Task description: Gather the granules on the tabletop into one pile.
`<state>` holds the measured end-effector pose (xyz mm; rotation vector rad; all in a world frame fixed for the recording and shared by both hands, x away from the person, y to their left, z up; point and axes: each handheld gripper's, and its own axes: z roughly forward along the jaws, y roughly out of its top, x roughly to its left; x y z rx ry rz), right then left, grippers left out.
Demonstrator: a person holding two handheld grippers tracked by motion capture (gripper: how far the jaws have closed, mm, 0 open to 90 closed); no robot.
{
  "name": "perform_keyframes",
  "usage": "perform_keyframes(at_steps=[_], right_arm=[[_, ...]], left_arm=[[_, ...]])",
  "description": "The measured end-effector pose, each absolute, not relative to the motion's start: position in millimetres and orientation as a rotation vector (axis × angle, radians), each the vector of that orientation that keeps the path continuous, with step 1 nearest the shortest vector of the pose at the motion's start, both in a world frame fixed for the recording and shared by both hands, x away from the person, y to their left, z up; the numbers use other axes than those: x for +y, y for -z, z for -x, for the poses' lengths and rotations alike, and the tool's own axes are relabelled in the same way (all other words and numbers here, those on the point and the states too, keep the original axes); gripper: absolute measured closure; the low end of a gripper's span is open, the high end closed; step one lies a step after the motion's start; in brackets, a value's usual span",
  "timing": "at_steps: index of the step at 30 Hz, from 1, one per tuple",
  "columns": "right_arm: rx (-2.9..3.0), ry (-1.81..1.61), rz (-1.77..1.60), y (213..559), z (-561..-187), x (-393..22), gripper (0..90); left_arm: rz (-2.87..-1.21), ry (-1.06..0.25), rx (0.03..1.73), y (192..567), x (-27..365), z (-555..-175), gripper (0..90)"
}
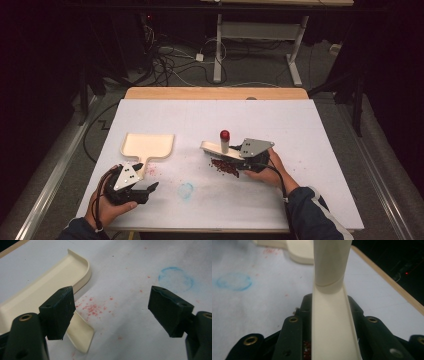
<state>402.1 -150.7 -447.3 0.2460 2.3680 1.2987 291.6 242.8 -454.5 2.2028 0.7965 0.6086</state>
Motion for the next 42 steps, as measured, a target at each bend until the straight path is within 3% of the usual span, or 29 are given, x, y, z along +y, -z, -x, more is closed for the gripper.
perform_keyframes(at_steps=[9,16,27,42], right_arm=[[2.261,-1.238,-0.588,424.9,-391.2,-174.1,67.5],[2.24,-1.043,-0.779,408.1,-353.3,-190.1,67.5],[2.3,-0.93,-0.89,415.6,-301.5,-226.1,67.6],[2.267,-1.041,-0.89,419.3,-300.8,-187.9,67.5]], left_arm=[[-2.206,-0.606,0.791,454.4,243.6,-290.4,20.9],[-2.209,-0.608,0.778,453.8,242.7,-289.1,20.8],[-2.21,-0.619,0.755,452.8,241.1,-289.7,20.8],[-2.222,-0.612,0.746,453.2,238.5,-291.2,20.8]])
